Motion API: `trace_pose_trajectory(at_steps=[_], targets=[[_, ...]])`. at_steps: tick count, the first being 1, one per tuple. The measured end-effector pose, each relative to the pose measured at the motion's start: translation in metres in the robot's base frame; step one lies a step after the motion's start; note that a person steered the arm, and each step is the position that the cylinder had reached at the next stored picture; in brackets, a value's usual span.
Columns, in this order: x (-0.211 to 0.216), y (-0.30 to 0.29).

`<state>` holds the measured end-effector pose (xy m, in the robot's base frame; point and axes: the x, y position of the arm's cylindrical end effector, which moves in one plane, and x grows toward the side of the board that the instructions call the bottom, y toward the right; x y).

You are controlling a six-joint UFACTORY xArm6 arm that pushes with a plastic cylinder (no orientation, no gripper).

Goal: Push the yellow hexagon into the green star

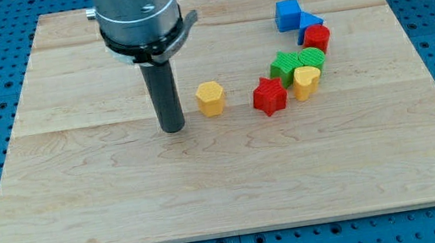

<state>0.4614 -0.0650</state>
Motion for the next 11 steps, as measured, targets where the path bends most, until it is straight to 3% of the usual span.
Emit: trace_pose_trajectory(at_steps=[3, 5, 8, 10, 11], targets=[[-0.015, 0.079], [-0.031, 0.002], [-0.053, 0.107], [-0.128, 0.059], [-0.167, 0.096]])
